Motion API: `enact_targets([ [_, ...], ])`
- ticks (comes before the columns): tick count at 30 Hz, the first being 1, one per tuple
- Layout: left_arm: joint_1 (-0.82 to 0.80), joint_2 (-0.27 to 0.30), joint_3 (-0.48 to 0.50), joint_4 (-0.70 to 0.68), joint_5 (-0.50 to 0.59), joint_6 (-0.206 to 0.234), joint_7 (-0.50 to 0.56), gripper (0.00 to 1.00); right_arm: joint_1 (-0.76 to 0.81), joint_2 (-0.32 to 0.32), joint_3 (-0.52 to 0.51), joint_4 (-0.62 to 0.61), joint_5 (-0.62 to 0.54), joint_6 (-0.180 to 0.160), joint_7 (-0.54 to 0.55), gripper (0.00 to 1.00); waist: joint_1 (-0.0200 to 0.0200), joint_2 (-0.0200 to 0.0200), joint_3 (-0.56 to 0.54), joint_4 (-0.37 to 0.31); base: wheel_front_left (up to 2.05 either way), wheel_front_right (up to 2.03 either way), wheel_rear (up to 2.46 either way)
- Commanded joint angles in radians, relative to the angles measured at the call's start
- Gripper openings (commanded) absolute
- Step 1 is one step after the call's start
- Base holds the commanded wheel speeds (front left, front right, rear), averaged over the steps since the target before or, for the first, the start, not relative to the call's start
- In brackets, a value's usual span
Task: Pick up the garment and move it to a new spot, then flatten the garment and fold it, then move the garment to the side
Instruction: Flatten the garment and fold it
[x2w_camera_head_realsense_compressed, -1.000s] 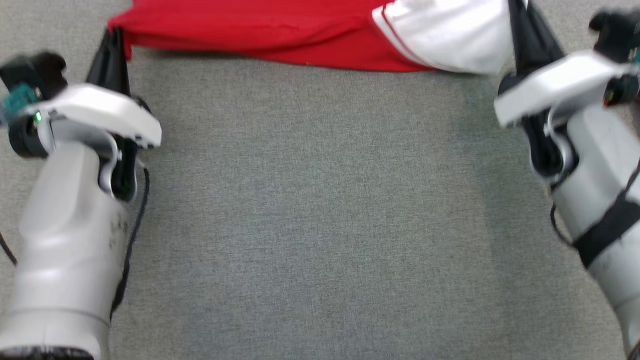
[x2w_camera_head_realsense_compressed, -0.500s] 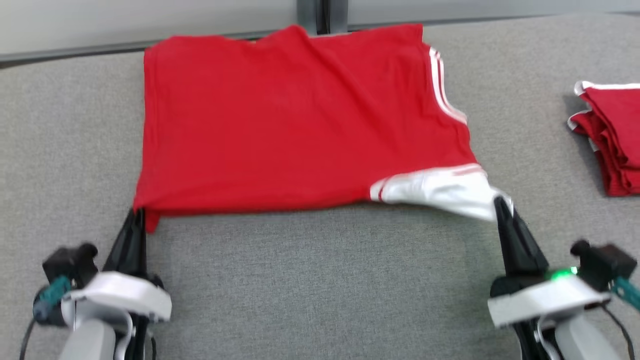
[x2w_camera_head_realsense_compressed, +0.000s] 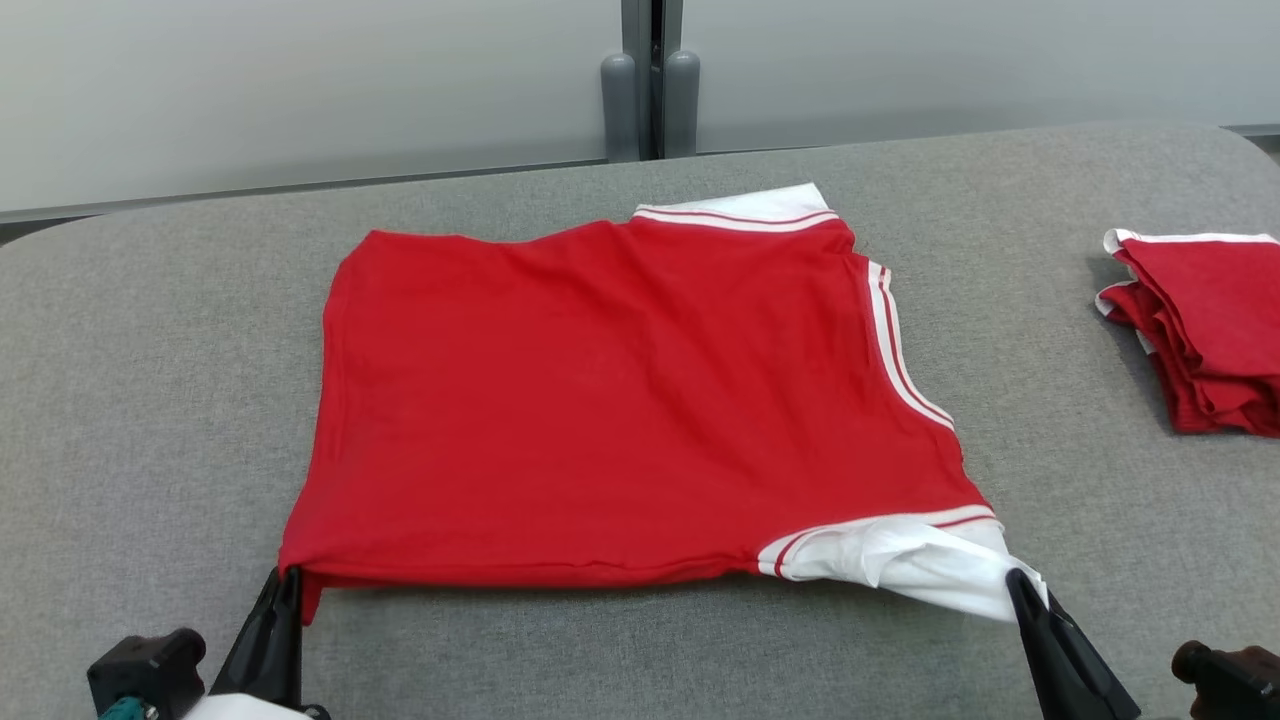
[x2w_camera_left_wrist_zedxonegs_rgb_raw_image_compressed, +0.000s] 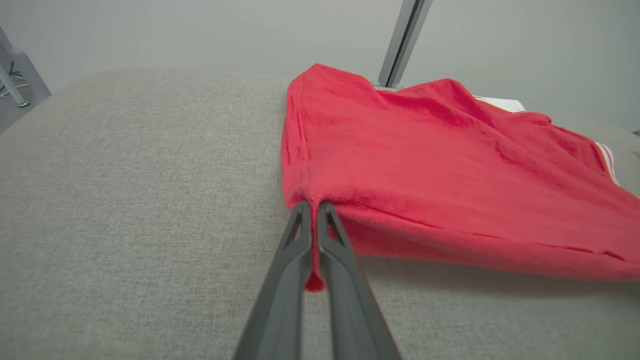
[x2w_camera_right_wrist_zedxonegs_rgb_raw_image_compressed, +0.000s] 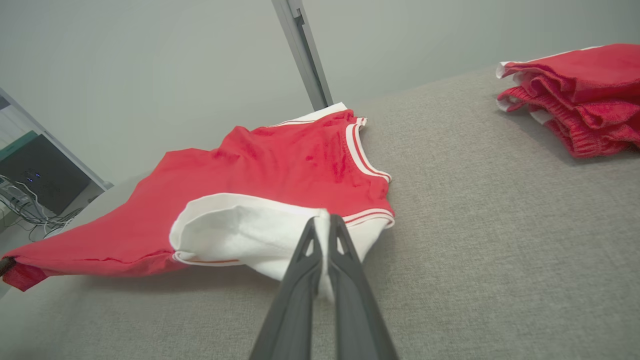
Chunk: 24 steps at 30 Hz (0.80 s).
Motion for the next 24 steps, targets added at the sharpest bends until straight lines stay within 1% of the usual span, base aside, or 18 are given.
enact_targets([
  [1, 0.024, 0.004, 0.003, -0.032, -0.004, 0.011, 0.014, 0.00, 0.019, 0.005, -0.009, -0.023, -0.009, 0.000, 0.018, 0.00, 0.0000, 0.0000, -0.007, 0.000, 0.00, 0.00, 0.00],
  [7, 0.118, 0.014, 0.012, -0.174, -0.001, 0.056, 0.098, 0.00, 0.090, 0.024, -0.038, -0.099, -0.022, 0.000, 0.092, 0.00, 0.0000, 0.0000, -0.016, -0.001, 0.00, 0.00, 0.00],
  [11, 0.143, 0.021, 0.010, -0.213, -0.007, 0.065, 0.134, 0.00, 0.101, 0.033, -0.047, -0.114, -0.021, 0.000, 0.111, 0.00, 0.0000, 0.0000, -0.014, 0.000, 0.00, 0.00, 0.00],
  [14, 0.128, 0.032, 0.000, -0.206, -0.014, 0.054, 0.161, 0.00, 0.078, 0.036, -0.050, -0.104, -0.022, 0.000, 0.114, 0.00, 0.0000, 0.0000, -0.007, 0.001, 0.00, 0.00, 0.00],
  [18, 0.085, 0.053, -0.012, -0.176, -0.021, 0.034, 0.201, 0.00, 0.023, 0.011, -0.040, -0.069, -0.027, 0.000, 0.117, 0.00, 0.0000, 0.0000, 0.022, 0.002, 0.00, 0.00, 0.00],
  [22, 0.021, 0.076, -0.026, -0.132, -0.034, 0.006, 0.234, 0.00, -0.075, -0.041, -0.018, -0.006, -0.026, 0.000, 0.100, 0.00, 0.0000, 0.0000, 0.055, 0.003, 0.00, 0.00, 0.00],
  [24, -0.017, 0.091, -0.033, -0.111, -0.038, -0.013, 0.250, 0.00, -0.135, -0.079, -0.001, 0.036, -0.019, 0.000, 0.087, 0.00, 0.0000, 0.0000, 0.074, 0.005, 0.00, 0.00, 0.00],
])
